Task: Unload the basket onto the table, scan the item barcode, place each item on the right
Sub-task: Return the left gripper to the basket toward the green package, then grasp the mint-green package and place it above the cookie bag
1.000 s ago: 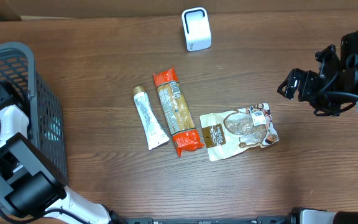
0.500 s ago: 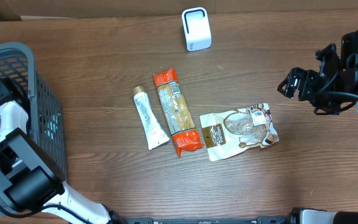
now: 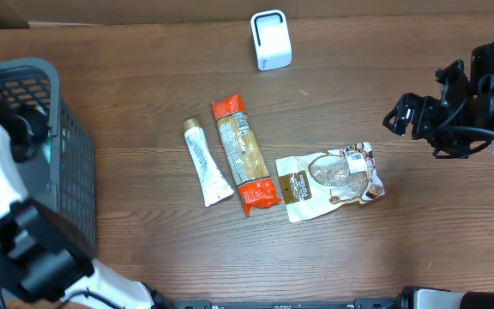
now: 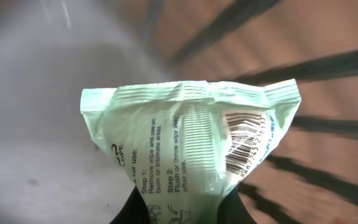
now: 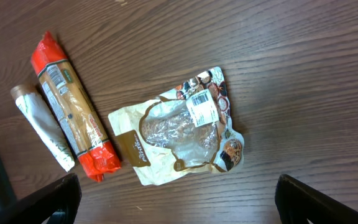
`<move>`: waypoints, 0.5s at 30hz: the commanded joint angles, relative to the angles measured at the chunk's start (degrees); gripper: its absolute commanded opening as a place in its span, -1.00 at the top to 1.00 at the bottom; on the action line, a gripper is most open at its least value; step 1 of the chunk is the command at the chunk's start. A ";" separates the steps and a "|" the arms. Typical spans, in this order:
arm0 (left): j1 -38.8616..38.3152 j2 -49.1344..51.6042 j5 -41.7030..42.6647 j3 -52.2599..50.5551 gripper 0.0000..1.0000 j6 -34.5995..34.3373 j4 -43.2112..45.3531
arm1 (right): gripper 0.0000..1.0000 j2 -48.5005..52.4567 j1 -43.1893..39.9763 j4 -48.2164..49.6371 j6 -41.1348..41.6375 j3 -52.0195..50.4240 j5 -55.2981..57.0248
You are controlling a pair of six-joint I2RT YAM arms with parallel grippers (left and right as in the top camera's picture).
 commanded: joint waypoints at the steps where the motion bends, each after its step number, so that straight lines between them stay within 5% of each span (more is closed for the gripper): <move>1: -0.59 -11.43 0.15 9.44 0.92 5.35 -3.23 | -1.00 -0.46 0.28 0.35 -0.42 -0.17 -0.28; 8: -6.54 -22.64 8.26 11.08 0.92 8.74 -4.63 | -1.00 -0.46 0.28 0.35 -0.42 -0.17 -0.28; 15: -27.63 -23.87 7.30 9.55 0.91 9.84 -11.91 | -1.00 -0.46 0.28 0.37 -0.42 -0.17 -0.28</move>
